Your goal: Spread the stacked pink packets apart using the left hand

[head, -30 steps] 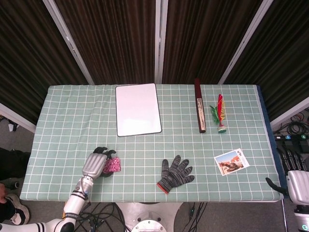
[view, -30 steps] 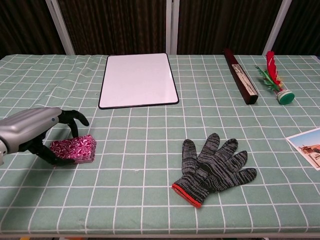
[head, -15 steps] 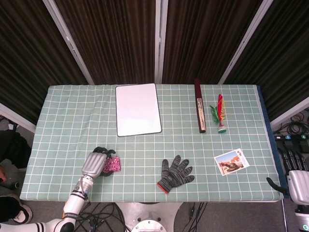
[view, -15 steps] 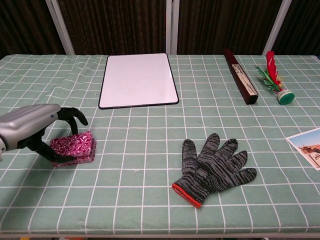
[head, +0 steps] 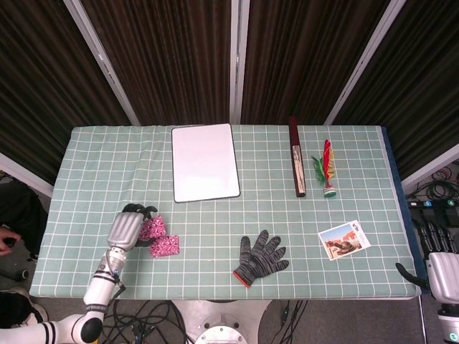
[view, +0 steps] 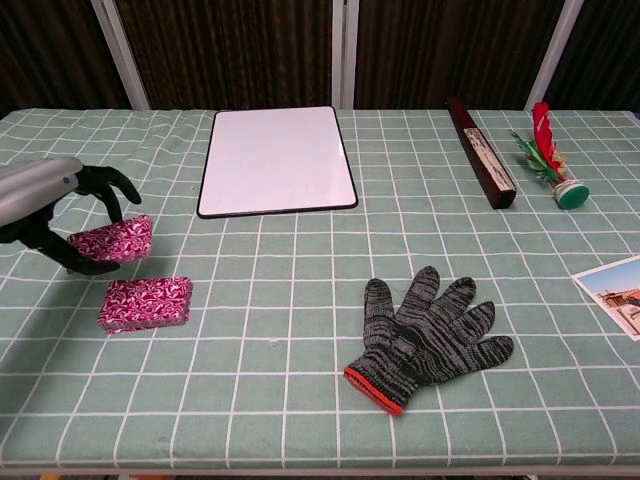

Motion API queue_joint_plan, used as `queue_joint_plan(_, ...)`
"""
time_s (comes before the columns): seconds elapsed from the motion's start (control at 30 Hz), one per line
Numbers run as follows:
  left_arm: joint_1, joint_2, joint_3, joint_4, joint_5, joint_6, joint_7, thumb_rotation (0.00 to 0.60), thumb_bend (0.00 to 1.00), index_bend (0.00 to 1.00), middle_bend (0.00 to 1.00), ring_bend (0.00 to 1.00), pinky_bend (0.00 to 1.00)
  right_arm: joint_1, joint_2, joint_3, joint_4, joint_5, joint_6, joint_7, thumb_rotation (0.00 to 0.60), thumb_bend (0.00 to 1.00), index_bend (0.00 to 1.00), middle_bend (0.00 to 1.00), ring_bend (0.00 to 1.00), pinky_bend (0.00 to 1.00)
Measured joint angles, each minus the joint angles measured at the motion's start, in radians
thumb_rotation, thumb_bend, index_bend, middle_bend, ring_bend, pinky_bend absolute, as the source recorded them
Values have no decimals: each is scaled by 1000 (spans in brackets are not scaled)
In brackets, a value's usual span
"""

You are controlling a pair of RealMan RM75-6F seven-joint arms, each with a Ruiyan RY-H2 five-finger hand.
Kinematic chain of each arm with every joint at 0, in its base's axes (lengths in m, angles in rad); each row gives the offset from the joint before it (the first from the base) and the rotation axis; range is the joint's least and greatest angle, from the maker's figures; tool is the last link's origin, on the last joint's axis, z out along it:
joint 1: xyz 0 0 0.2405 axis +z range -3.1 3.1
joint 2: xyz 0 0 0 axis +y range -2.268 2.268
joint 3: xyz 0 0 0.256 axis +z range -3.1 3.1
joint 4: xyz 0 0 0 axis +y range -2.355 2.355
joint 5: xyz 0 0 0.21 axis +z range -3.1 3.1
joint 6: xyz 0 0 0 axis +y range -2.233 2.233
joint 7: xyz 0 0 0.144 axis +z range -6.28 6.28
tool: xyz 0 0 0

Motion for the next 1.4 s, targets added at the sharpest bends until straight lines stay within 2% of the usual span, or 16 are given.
queue_joint_plan(0.17,-5,4,-24,61,-34,-5,-30,600,284,276,514,217,189,2,-2,-1,-1,-1,-4,-5,600,88,0,0,0,0)
queue_joint_plan(0.27,-7,-7,-28,105,-51,-4,-28,600,275,247,408,180,189,2,-2,-2,-2,-4,0,-7,600,88,0,0,0,0)
queue_joint_plan(0.4,-11,-15,-28,129,-79,-30,-38,600,197,202,294,136,186,1,-2,0,0,-5,5,-4,600,87,0,0,0,0)
queue_joint_plan(0.57,-7,-20,-24,129,-69,-21,-69,600,120,187,274,132,177,0,-4,-1,5,-5,4,0,600,87,0,0,0,0)
queue_joint_plan(0.77,-3,-4,-21,80,-52,-7,-79,600,114,186,284,132,176,2,-6,1,10,-3,1,7,600,87,0,0,0,0)
queue_joint_plan(0.97,0,36,5,-49,-48,-15,-56,600,115,186,327,132,176,3,-12,-1,19,-3,-4,11,600,87,0,0,0,0)
queue_joint_plan(1.13,-4,61,31,-172,-108,-29,27,600,114,186,327,132,176,2,-10,0,20,-2,-1,16,600,87,0,0,0,0)
queue_joint_plan(1.27,-8,46,52,-189,-116,-22,56,600,115,186,317,132,176,2,-6,1,18,0,-1,18,600,87,0,0,0,0)
queue_joint_plan(1.4,-6,13,72,-168,-75,1,59,600,115,186,292,122,176,3,-8,0,19,1,-6,18,600,87,0,0,0,0)
